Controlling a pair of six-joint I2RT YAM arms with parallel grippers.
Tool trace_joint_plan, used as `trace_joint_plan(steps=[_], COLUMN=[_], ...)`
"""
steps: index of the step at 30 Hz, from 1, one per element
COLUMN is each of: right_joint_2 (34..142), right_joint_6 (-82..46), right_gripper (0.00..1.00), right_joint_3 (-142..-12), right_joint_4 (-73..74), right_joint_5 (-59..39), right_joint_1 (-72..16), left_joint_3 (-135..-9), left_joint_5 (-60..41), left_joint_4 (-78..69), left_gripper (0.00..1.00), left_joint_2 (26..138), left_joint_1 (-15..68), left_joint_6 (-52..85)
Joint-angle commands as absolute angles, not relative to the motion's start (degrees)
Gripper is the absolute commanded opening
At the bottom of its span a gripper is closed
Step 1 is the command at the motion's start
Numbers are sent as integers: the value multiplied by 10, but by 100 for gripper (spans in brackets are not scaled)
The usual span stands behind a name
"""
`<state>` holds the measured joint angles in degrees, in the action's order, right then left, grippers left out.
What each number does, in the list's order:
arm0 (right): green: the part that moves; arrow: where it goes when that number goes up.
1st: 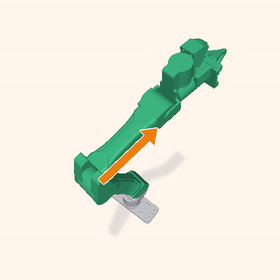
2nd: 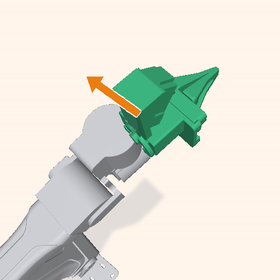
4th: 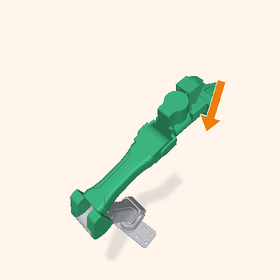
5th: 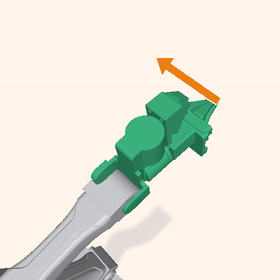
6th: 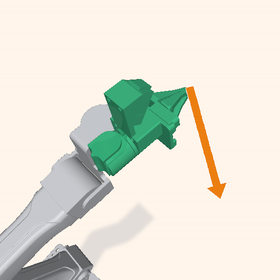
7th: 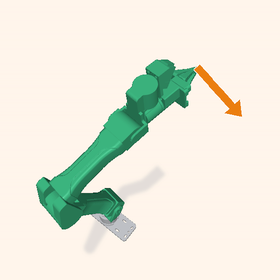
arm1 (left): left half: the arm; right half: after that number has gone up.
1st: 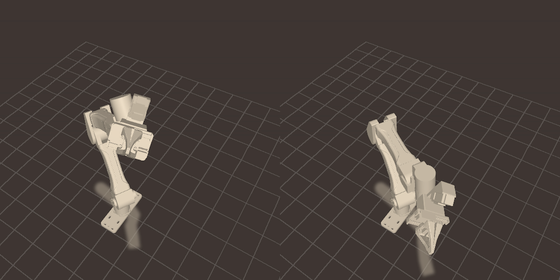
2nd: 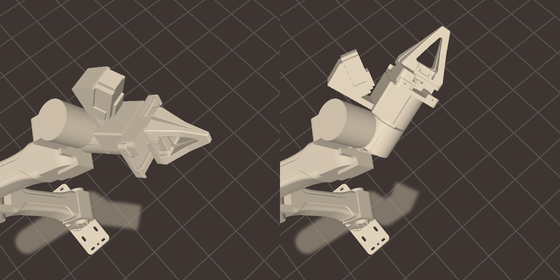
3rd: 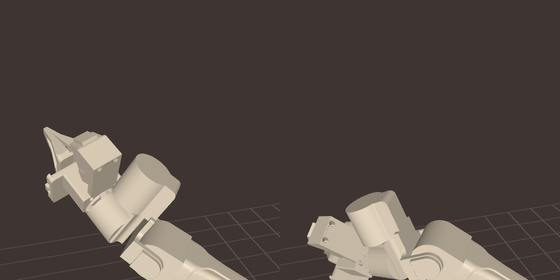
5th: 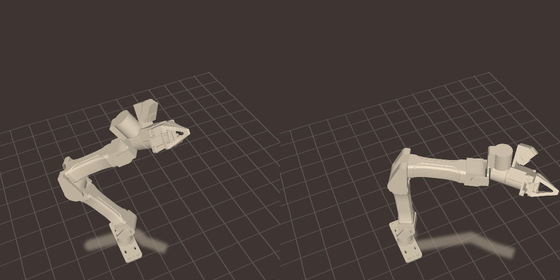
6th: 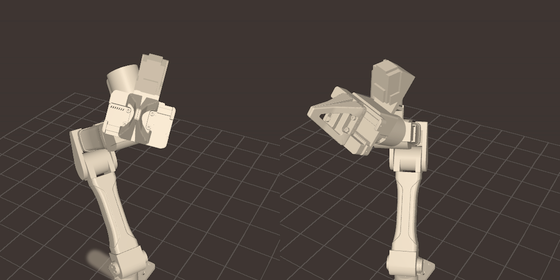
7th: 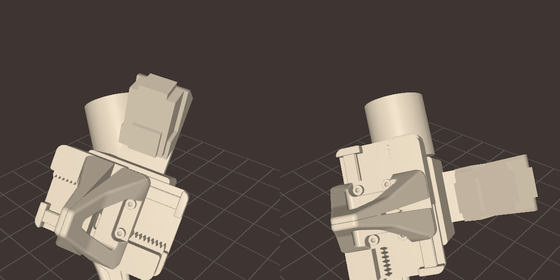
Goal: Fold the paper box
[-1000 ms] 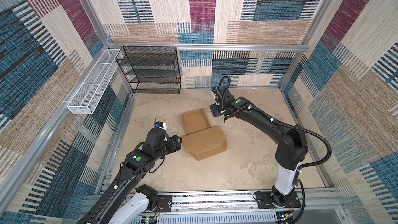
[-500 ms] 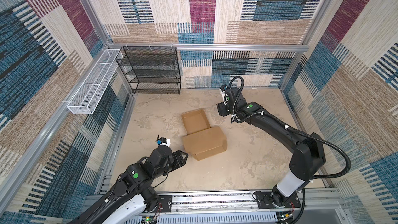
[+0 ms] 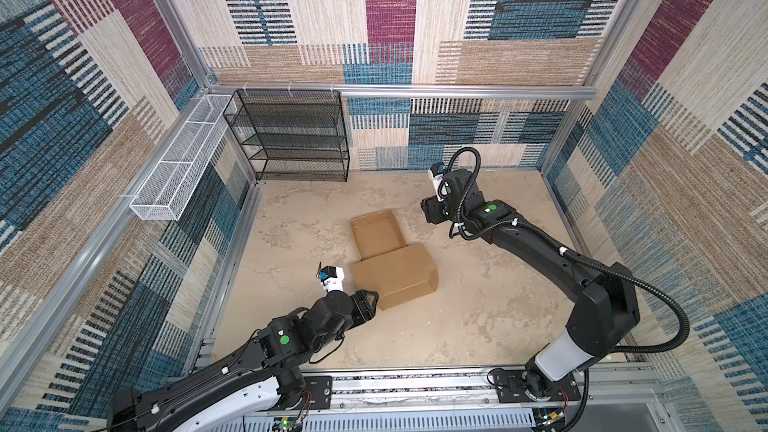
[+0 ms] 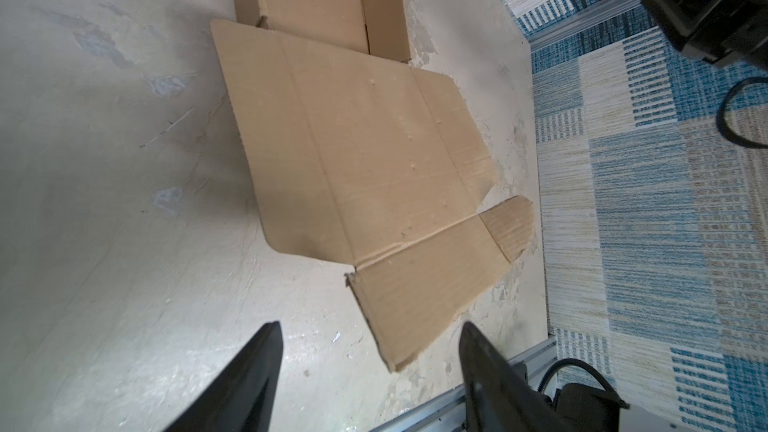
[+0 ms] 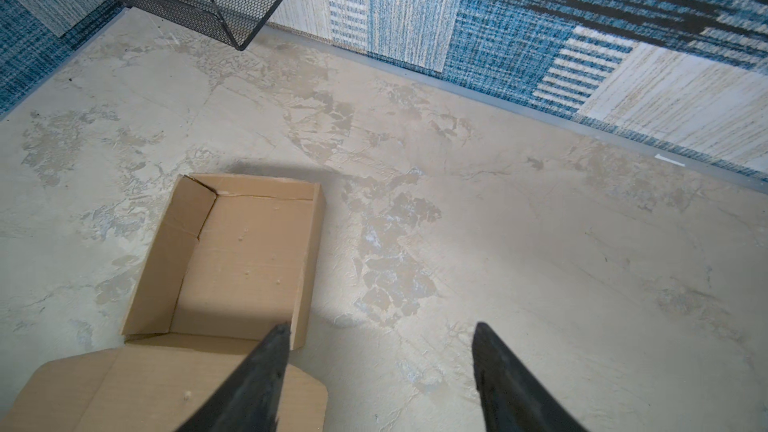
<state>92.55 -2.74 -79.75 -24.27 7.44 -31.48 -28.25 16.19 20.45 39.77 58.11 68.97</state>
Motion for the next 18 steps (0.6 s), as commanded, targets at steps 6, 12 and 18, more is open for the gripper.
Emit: trace_joint_plan(steps=[6, 12, 18], right_joint_2=[911, 909, 911], right_joint_6=[-33, -38, -36], right_gripper=[70, 70, 69], right_joint_3=[-789, -781, -785], right_joint_4=[-222, -223, -227], right_joint_5=[68, 66, 69], right_joint_1=[-315, -315, -315], left_joint_3=[-264, -241, -224], left_joint_5=[183, 194, 191], left_joint_4=[121, 78, 37], left_gripper=[70, 58, 46], left_joint_2=[440, 443, 459], left_joint_1=[599, 599, 599], left_joint_6=[720, 718, 722])
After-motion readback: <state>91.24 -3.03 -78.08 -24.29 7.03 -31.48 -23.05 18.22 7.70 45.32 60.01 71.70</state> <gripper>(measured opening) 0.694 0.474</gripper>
